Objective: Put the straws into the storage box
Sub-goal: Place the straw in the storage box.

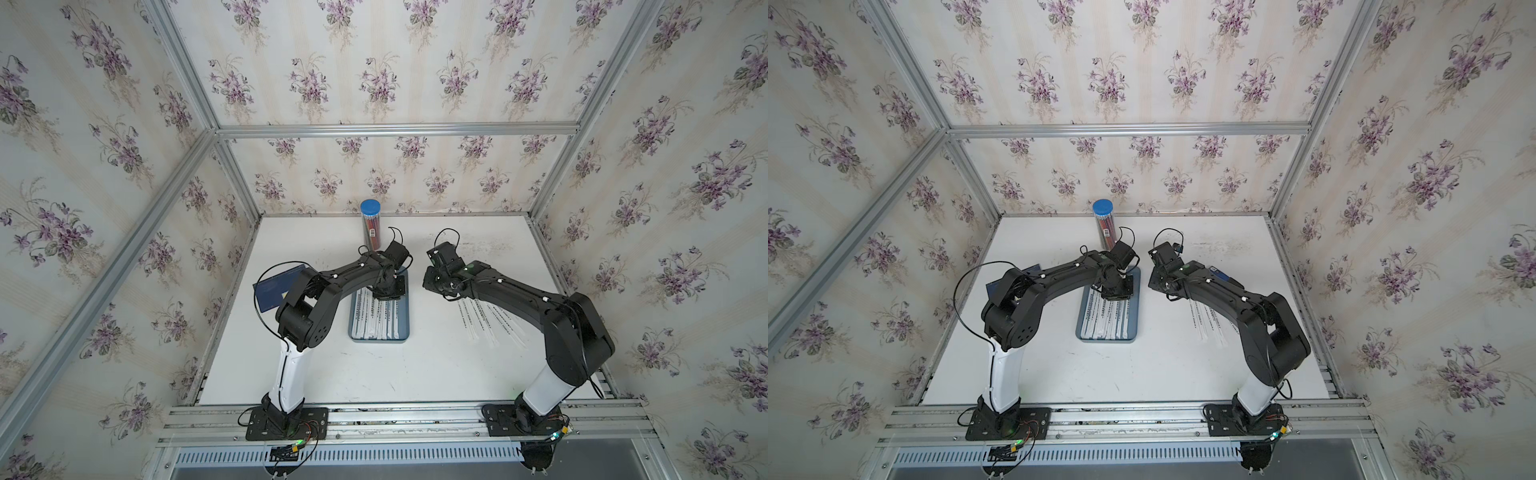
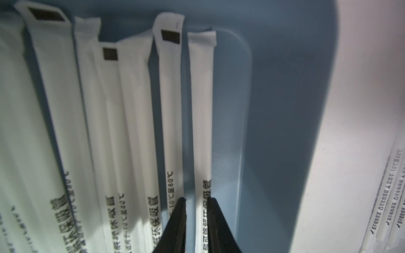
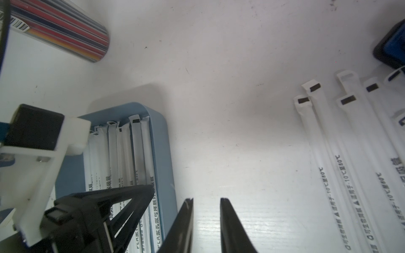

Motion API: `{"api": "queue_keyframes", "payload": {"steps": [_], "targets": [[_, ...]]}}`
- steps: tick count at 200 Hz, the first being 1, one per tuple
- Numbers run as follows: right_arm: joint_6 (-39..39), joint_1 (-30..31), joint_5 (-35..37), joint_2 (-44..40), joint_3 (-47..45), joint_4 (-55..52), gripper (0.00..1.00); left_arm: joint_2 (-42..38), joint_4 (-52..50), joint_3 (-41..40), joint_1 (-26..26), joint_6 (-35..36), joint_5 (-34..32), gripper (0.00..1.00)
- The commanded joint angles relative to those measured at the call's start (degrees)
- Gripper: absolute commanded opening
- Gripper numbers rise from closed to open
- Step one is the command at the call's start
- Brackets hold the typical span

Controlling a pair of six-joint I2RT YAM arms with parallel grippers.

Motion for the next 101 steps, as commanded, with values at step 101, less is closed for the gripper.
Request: {"api": "queue_keyframes", "payload": {"steps": [101], "targets": [[-8.11,-3.16,4.42,-2.14,-2.52,-4.40,0.26,-19.10,-9.17,-2.64,0.57,9.60,-12.53,0.54]]}}
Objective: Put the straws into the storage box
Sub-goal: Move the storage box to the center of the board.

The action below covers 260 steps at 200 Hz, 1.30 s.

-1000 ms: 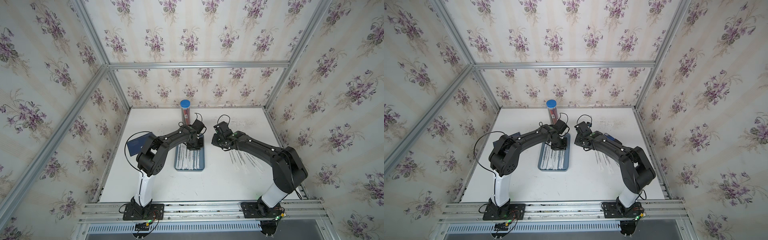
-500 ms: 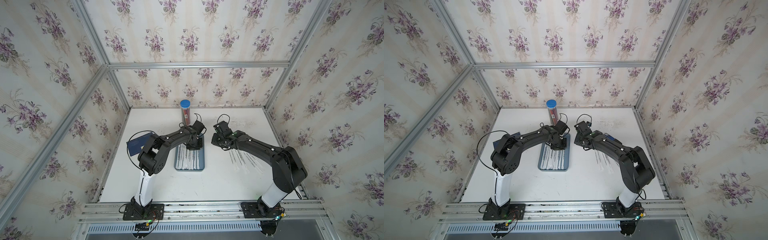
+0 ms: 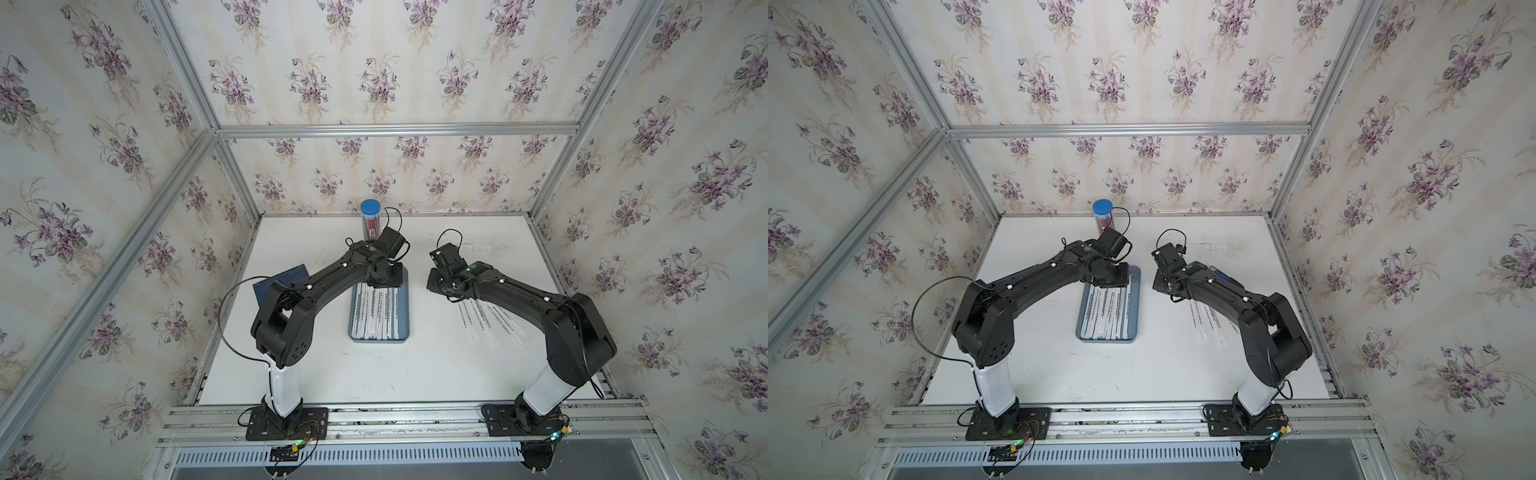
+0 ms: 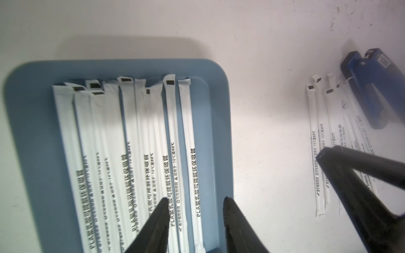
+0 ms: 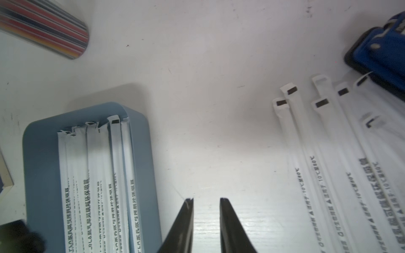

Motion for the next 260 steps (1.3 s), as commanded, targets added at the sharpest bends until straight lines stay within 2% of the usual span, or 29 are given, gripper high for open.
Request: {"api": "queue_keyframes", "payload": {"steps": [1,4,10,27,49,63,83,107,169,218,260], "targets": [[-4.81,-1.20,2.14,-1.19,-0.72,-3.02,0.27,-5.26,-4.65,-2.57,0.54,5.33,-7.58,0.54],[-5.21,-1.20,2.31,-1.05,-0.64,-3.40,0.27,-6.08,-4.83,-2.92,0.77,5.88,-8.10,0.54],[-5.73,-1.20,2.82,-0.97,-0.43,-4.35,0.27,-7.67,-5.05,-4.30,1.44,6.76,-9.48,0.61],[-5.48,-1.20,1.47,-1.13,-1.05,-3.90,0.27,-12.15,-4.46,-8.66,4.13,9.17,-10.94,0.67],[-3.42,0.43,0.00,-0.03,-0.02,-2.71,0.27,-16.83,-1.61,-15.08,9.38,11.59,-8.85,0.72],[-2.69,2.89,-0.61,2.27,2.58,-2.88,0.27,-17.44,0.76,-18.63,13.37,12.47,-4.96,0.72],[-1.64,6.04,-1.24,5.68,6.09,-3.28,0.28,-15.46,3.04,-21.09,17.32,13.69,0.08,0.65],[-0.54,7.89,-3.39,7.64,8.07,-2.38,0.28,-13.41,5.07,-22.43,17.94,14.66,0.58,0.58],[-1.49,10.60,-6.16,13.23,12.33,-3.50,0.33,-13.81,6.10,-25.16,18.67,13.98,-1.66,0.59],[-1.35,10.85,-2.36,16.54,11.75,-4.29,0.30,-13.81,6.12,-25.18,19.42,14.04,-0.89,0.59],[-1.83,8.77,-0.76,13.94,6.17,-3.33,0.29,-12.44,6.44,-25.05,19.09,14.22,-1.09,0.59]]}}
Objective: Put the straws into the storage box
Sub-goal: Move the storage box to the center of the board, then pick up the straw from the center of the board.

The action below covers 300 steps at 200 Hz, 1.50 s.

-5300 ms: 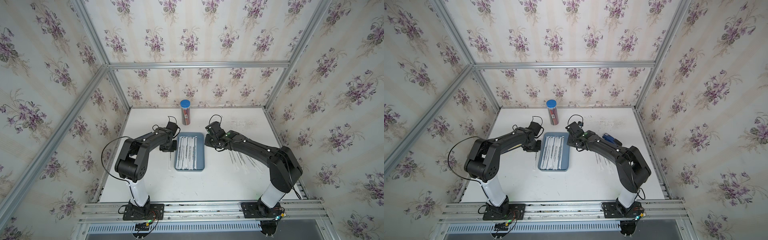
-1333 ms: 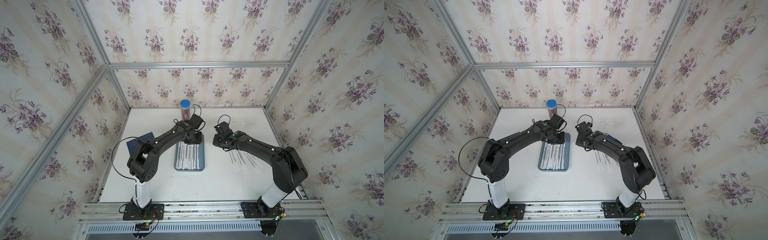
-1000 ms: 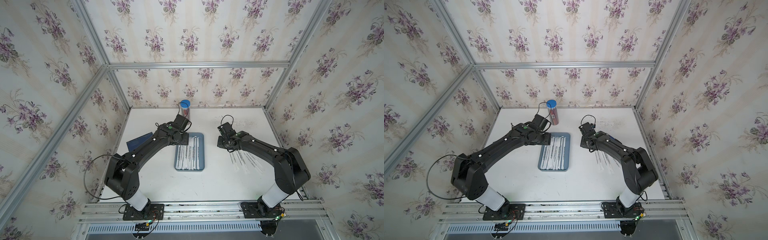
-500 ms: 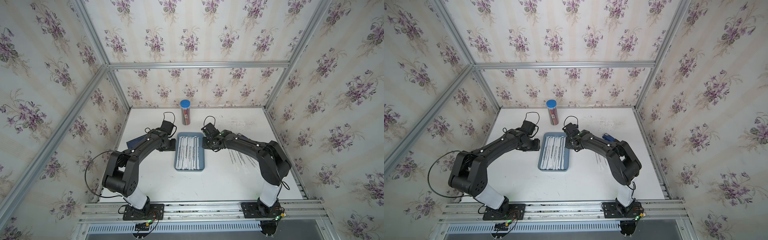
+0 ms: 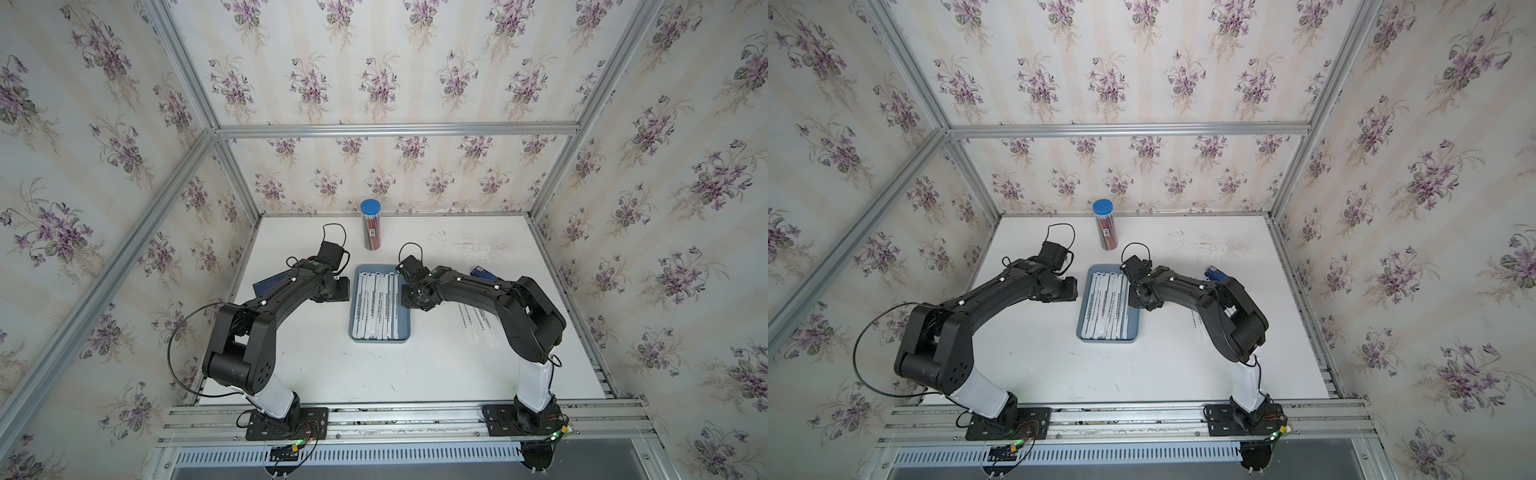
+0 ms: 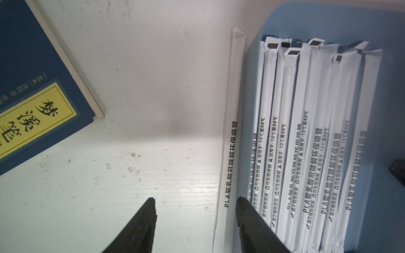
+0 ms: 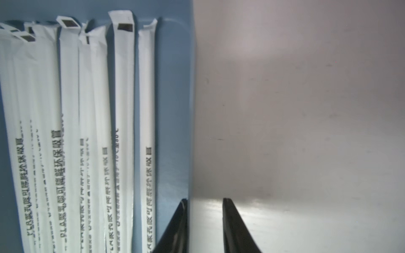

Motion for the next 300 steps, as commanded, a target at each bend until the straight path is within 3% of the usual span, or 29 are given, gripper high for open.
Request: {"api": "queue_keyframes", "payload": {"steps": [1,39,70,97,140,188,229,300], "targets": [[-0.50,-1.00,2.30,-1.70,-2.39,-0.57,0.29,0.86,0.51,0.24,-0.17,0.71,-0.15,0.59],[-1.10,-3.34,2.69,-5.53,-7.82,-0.06,0.28,3.40,0.73,1.45,-1.28,0.28,0.26,0.59],[-1.86,-3.43,0.91,-7.05,-6.97,0.52,0.29,7.19,-0.19,4.77,-3.34,0.23,0.14,0.60],[-2.00,-3.47,1.26,-7.90,-3.56,-0.86,0.30,11.49,-1.54,7.04,-3.35,-0.06,-0.78,0.56],[-2.72,-3.72,3.02,-9.08,-1.97,-2.46,0.30,15.31,-0.88,7.71,-3.76,-0.94,0.04,0.42],[-2.09,-3.96,2.96,-9.61,-2.81,-2.07,0.30,17.91,0.04,7.40,-5.17,-1.40,-0.34,0.39],[-2.00,-4.27,3.35,-10.49,-2.81,-2.14,0.30,18.94,0.78,6.34,-5.19,-1.46,-0.12,0.23],[-2.00,-4.43,3.12,-10.32,-2.69,-1.93,0.30,14.48,-1.30,6.98,-5.09,-1.68,0.40,0.18]]}}
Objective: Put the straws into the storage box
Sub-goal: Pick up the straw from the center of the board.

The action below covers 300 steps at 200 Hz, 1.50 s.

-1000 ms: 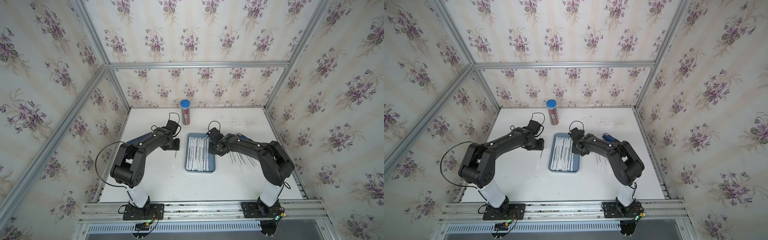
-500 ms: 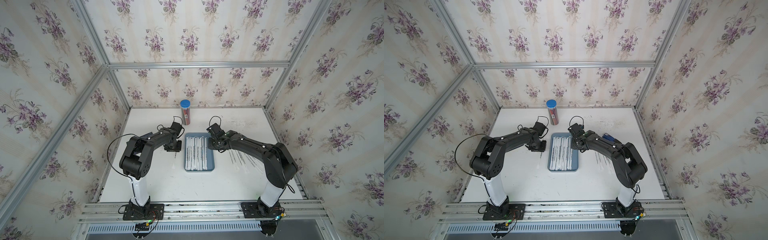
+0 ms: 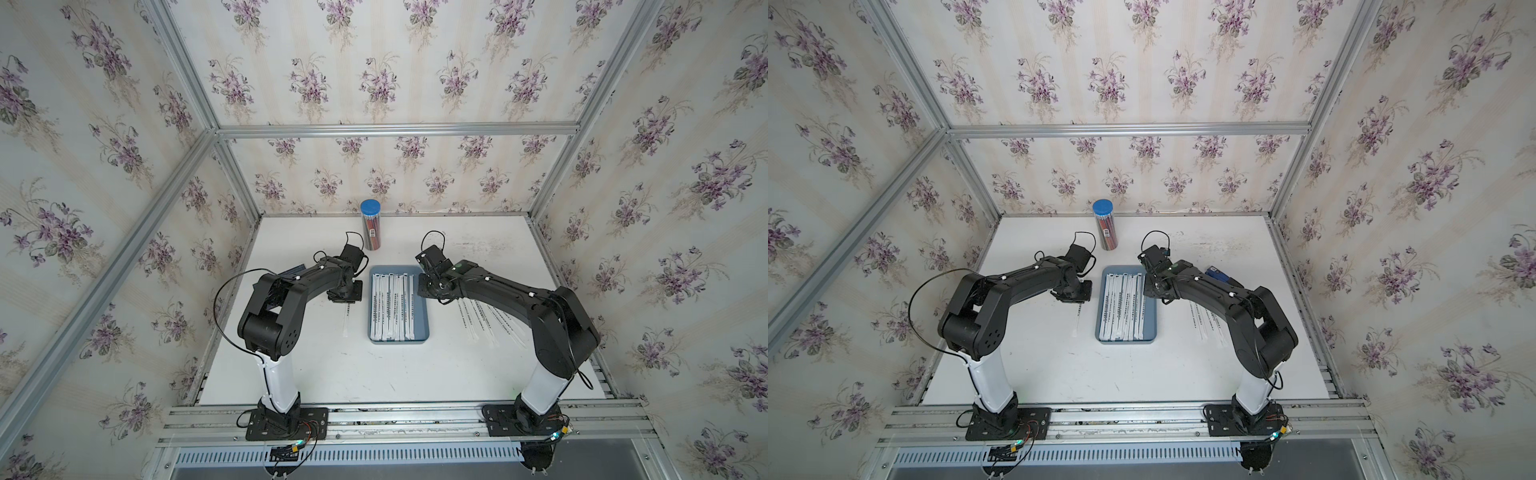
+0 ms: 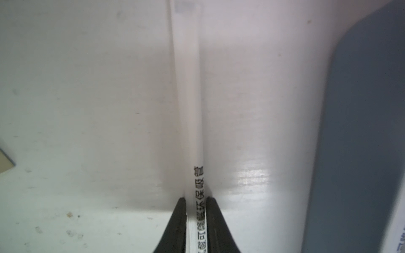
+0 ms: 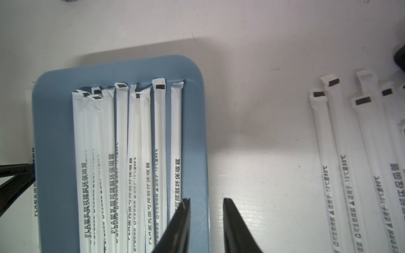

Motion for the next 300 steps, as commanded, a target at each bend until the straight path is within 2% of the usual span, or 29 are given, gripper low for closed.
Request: {"api": "queue_keyframes", "payload": {"steps": [1,18,69,86,110,129,173,232,300], "targets": [[0.31,0.02,0.72,-0.09,0.27,-0.58,0.30,-1.09,-3.33,0.30,0.02,-0.33,2.70,0.18],[0.27,-0.08,0.82,-0.16,0.30,-0.65,0.30,-2.86,-3.88,0.45,0.01,-0.25,2.47,0.15],[-0.06,-0.34,0.34,-0.09,0.30,-0.47,0.31,-6.11,-5.92,1.37,0.10,-0.39,2.36,0.14],[-0.13,-0.45,0.21,-0.10,0.30,-0.38,0.31,-6.46,-5.99,0.59,0.10,-0.33,2.08,0.19],[-0.13,-0.45,-0.01,-0.09,0.30,-0.21,0.30,-4.93,-5.41,-1.22,0.10,-0.20,2.16,0.33],[-0.10,-0.40,-0.24,0.00,0.37,-0.12,0.31,-3.95,-4.36,-1.81,0.10,-0.48,2.49,0.37],[-0.04,-0.46,0.17,-0.09,0.47,-0.47,0.30,-0.52,-3.02,-1.88,-0.08,-0.48,2.32,0.28],[0.50,-0.56,0.82,-0.27,0.38,-0.38,0.31,0.00,-3.46,-2.47,-0.15,-0.22,1.25,0.08],[0.84,-0.56,0.68,-0.44,-0.57,0.23,0.30,-6.95,-6.28,0.00,0.31,-0.82,2.05,0.05]]}}
